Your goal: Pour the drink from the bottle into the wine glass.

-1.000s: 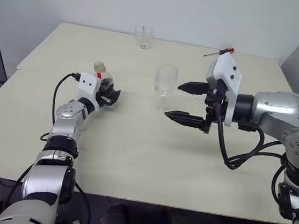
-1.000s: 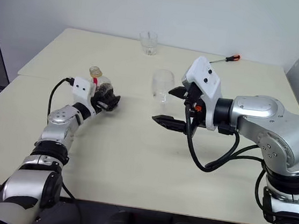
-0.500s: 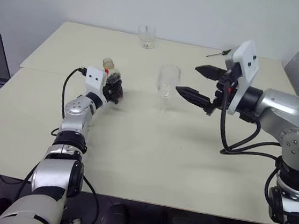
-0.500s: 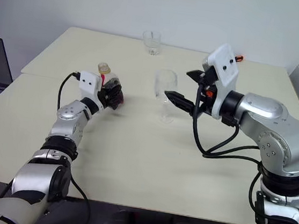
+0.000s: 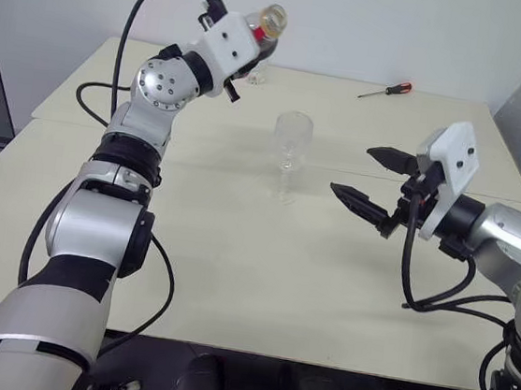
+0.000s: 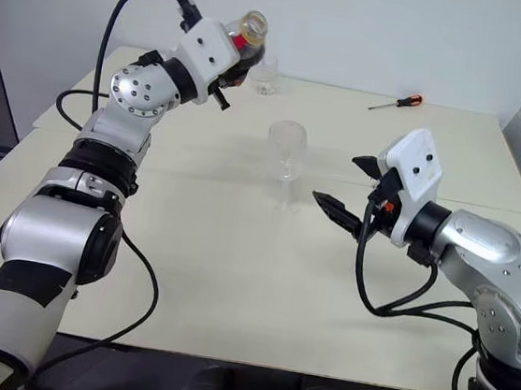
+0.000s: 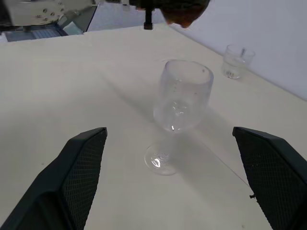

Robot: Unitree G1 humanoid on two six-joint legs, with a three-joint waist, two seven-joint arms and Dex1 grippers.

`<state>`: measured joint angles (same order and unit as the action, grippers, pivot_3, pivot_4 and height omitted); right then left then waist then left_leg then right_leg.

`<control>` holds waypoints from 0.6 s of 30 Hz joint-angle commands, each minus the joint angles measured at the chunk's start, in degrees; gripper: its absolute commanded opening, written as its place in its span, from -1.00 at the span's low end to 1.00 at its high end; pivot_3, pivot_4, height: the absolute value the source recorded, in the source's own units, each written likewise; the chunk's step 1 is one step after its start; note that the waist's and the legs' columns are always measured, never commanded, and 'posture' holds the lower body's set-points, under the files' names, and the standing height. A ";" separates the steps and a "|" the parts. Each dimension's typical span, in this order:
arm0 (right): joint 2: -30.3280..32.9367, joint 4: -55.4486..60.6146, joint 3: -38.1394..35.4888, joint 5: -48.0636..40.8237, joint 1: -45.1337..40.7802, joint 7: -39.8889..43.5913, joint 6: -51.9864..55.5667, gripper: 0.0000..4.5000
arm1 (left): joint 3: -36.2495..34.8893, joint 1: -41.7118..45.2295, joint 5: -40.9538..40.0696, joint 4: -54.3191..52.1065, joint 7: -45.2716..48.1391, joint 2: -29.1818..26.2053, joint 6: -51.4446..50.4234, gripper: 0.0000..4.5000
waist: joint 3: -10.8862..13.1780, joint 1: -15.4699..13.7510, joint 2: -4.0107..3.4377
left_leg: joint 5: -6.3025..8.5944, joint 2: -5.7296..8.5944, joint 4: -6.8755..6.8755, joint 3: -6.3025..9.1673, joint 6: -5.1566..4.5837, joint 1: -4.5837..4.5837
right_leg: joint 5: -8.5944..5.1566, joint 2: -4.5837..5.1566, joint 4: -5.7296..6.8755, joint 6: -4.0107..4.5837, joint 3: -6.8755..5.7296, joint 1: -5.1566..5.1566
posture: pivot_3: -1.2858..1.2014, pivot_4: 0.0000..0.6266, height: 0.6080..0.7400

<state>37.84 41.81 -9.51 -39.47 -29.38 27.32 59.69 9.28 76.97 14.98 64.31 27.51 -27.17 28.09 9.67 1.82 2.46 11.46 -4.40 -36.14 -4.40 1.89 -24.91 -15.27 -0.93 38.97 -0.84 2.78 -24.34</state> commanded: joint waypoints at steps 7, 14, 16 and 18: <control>0.85 5.72 -2.43 -0.56 2.87 -3.89 -1.40 1.00 | 6.52 3.05 10.14 6.61 -10.54 -1.66 8.55 -0.59 | 0.02 0.04 -0.01 | -0.01 -0.05 -0.02 0.09 0.00 0.02 | -0.14 -0.04 0.08 -0.23 -0.07 -0.01 | 0.03 -0.52 1.00; 1.60 6.40 -2.44 -1.21 4.36 -4.13 -1.32 1.00 | 10.27 3.84 16.27 7.69 -17.39 -3.90 10.64 -0.60 | 0.02 -0.11 0.00 | -0.01 0.00 -0.03 0.07 0.00 -0.02 | -0.09 0.01 0.03 -0.15 -0.06 0.00 | 0.03 -0.52 1.00; 1.62 6.24 -2.08 -1.27 4.27 -4.12 -1.41 1.00 | 11.38 4.07 17.73 8.10 -18.18 -4.26 10.79 -0.60 | 0.02 -0.17 0.00 | -0.01 0.01 -0.03 0.07 0.00 -0.02 | -0.02 0.01 0.04 -0.01 -0.07 0.00 | 0.03 -0.52 1.00; 1.57 6.03 -1.75 -1.32 4.15 -4.18 -1.55 1.00 | 11.62 4.23 18.16 8.54 -18.42 -4.29 10.85 -0.60 | 0.02 -0.17 0.00 | -0.01 0.02 -0.04 0.07 0.00 -0.02 | -0.01 0.01 0.04 -0.01 -0.07 0.00 | 0.03 -0.52 1.00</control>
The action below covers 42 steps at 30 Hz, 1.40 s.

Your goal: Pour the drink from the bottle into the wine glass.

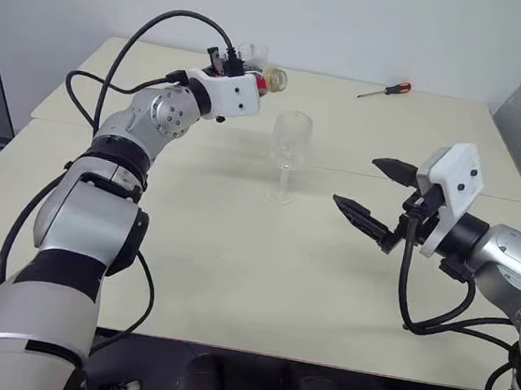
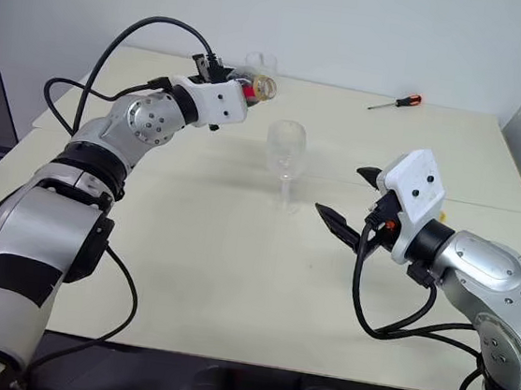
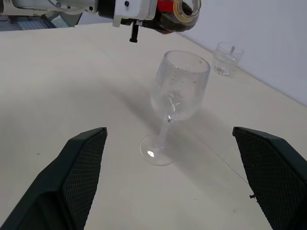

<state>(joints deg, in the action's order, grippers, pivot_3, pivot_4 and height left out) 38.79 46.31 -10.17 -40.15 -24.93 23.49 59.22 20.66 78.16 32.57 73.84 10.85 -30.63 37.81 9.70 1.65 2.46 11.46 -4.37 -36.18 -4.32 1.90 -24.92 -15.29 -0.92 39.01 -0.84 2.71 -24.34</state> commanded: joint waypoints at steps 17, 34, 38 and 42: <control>-0.31 0.65 -0.38 -1.63 -0.77 -2.36 0.14 1.00 | 4.43 4.43 6.32 -0.60 -4.26 -1.19 1.92 -0.60 | 0.00 0.03 0.00 | 0.00 0.00 -0.07 0.01 0.00 0.00 | 0.01 0.00 0.06 0.01 0.00 0.01 | 0.03 -0.52 1.00; -0.09 1.15 -1.28 -3.86 -1.62 -5.13 1.73 1.00 | 6.35 6.05 8.70 -0.28 -5.62 -1.49 1.80 -0.60 | 0.00 0.03 0.00 | 0.00 0.00 -0.21 0.03 0.00 0.00 | 0.01 0.01 0.12 0.02 -0.01 0.06 | 0.03 -0.52 1.00; 0.21 1.14 -1.34 -4.38 -1.51 -5.66 1.74 1.00 | 6.77 6.54 9.16 -0.01 -5.60 -1.52 1.17 -0.60 | 0.00 0.02 0.00 | 0.00 0.00 -0.26 0.04 0.00 0.00 | 0.01 0.01 0.15 0.02 -0.01 0.07 | 0.03 -0.52 1.00; 0.64 1.32 -1.40 -4.75 -1.00 -5.89 1.99 1.00 | 7.67 6.98 10.02 0.08 -5.99 -1.59 0.89 -0.60 | 0.00 0.03 0.00 | 0.00 0.00 -0.35 0.05 0.00 0.00 | 0.01 0.01 0.17 0.02 -0.02 0.12 | 0.03 -0.52 1.00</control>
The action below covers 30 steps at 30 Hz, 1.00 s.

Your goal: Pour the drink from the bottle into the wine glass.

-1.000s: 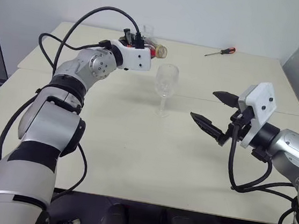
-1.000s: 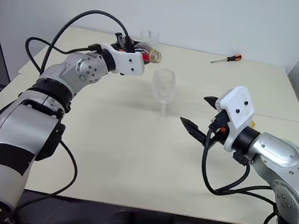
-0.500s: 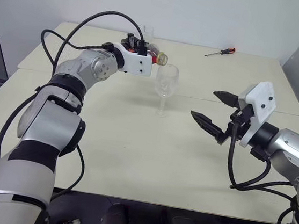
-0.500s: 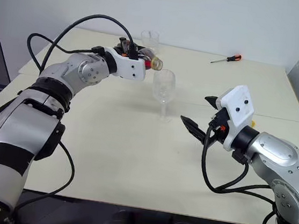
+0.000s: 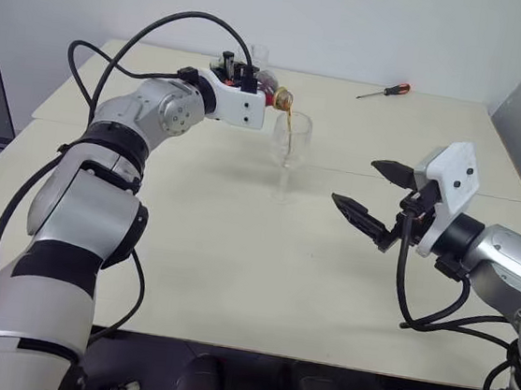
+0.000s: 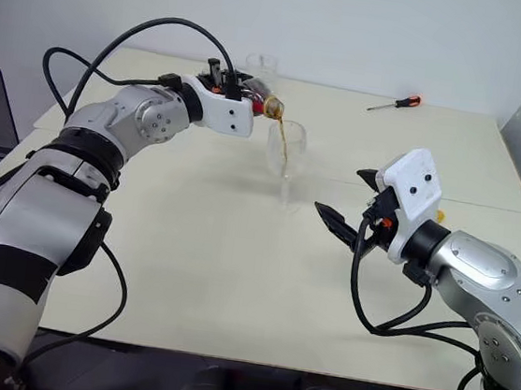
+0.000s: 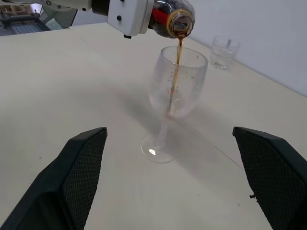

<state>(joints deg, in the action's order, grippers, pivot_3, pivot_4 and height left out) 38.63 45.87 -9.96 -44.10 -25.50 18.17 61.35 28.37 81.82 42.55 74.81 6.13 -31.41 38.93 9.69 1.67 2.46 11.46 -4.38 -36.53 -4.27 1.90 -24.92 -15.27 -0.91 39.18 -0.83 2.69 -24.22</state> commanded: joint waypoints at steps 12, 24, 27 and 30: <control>0.48 2.29 -1.14 -1.66 -0.29 -1.58 0.43 1.00 | 1.27 3.88 1.57 -0.73 -2.23 -0.95 -0.37 -0.60 | 0.00 0.01 0.00 | 0.01 0.00 -0.35 0.07 -0.01 -0.01 | -0.01 0.00 0.37 -0.01 -0.02 0.00 | 0.03 -0.52 1.00; 0.75 1.70 -0.71 -2.17 -0.64 -1.87 0.16 1.00 | 2.11 4.22 2.20 -0.51 -2.87 -1.49 -0.48 -0.61 | 0.00 0.01 0.00 | 0.01 0.00 -0.35 0.07 -0.01 -0.01 | -0.01 0.00 0.38 -0.01 -0.02 0.00 | 0.03 -0.52 1.00; 0.73 1.62 -0.53 -2.27 -0.67 -1.97 0.04 1.00 | 2.21 4.21 2.32 -0.52 -2.92 -1.61 -0.54 -0.61 | 0.00 0.01 0.00 | 0.01 0.00 -0.35 0.07 -0.01 -0.01 | -0.01 0.00 0.38 -0.01 -0.02 0.00 | 0.03 -0.52 1.00; 0.71 1.53 -0.27 -2.33 -0.75 -2.03 -0.07 1.00 | 2.40 4.17 2.51 -0.54 -3.00 -1.66 -0.51 -0.61 | 0.00 0.01 0.00 | 0.01 0.00 -0.35 0.08 -0.01 -0.01 | -0.01 0.00 0.38 -0.01 -0.02 0.00 | 0.03 -0.52 1.00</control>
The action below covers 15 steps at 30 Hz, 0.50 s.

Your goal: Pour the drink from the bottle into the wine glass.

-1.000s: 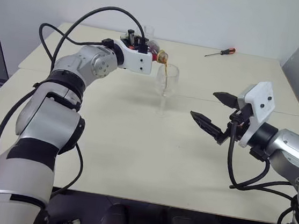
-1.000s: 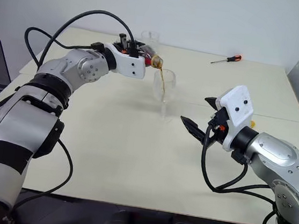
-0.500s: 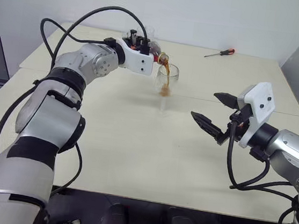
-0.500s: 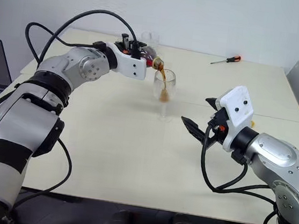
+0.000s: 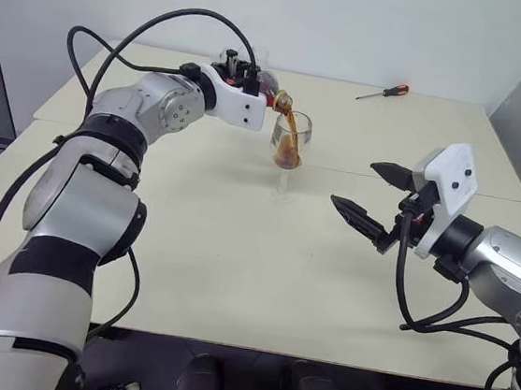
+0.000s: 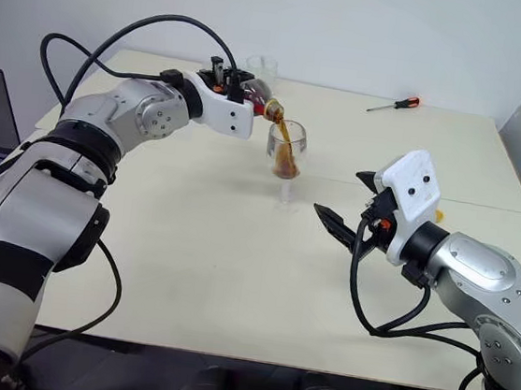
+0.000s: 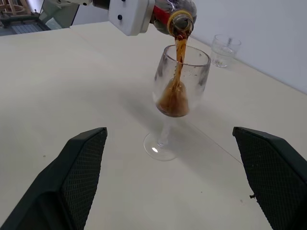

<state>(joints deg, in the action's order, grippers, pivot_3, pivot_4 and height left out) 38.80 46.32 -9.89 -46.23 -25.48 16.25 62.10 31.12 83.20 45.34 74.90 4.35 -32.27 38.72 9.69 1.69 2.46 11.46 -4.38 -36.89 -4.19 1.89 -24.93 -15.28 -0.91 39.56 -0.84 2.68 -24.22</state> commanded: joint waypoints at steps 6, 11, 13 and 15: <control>0.46 0.86 0.08 -0.05 -0.84 -0.02 -1.08 1.00 | -0.09 2.85 0.04 -0.70 -1.44 -0.82 -0.28 -0.61 | 0.00 0.00 0.00 | 0.00 0.00 -0.01 0.00 0.00 0.00 | 0.00 0.00 0.00 0.00 0.00 0.00 | 0.03 -0.52 1.00; 0.43 0.75 0.19 0.06 -0.68 -0.08 -1.18 1.00 | 0.07 2.93 0.48 -0.64 -1.55 -0.76 -0.40 -0.61 | 0.00 0.00 0.00 | 0.00 0.00 -0.01 0.00 0.00 0.00 | 0.00 0.00 0.00 0.00 0.00 0.00 | 0.03 -0.52 1.00; 0.40 0.78 0.14 0.01 -0.65 -0.13 -1.19 1.00 | 0.08 2.96 0.54 -0.66 -1.57 -0.77 -0.42 -0.61 | 0.00 0.00 0.00 | 0.00 0.00 -0.01 0.00 0.00 0.00 | 0.00 0.00 0.00 0.00 0.00 0.00 | 0.03 -0.52 1.00; 0.38 0.73 0.14 0.04 -0.61 -0.15 -1.23 1.00 | 0.11 3.04 0.63 -0.64 -1.60 -0.78 -0.53 -0.61 | 0.00 -0.01 0.00 | 0.00 0.00 -0.01 0.00 0.00 0.00 | 0.00 0.00 0.00 0.00 0.00 0.00 | 0.03 -0.52 1.00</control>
<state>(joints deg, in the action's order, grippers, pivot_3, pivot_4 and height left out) 38.79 46.23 -9.03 -46.24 -25.48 16.23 62.00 31.39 83.20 46.17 74.90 4.23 -32.33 38.13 9.69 1.68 2.46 11.46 -4.38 -36.89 -4.19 1.89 -24.93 -15.28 -0.92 39.56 -0.84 2.67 -24.22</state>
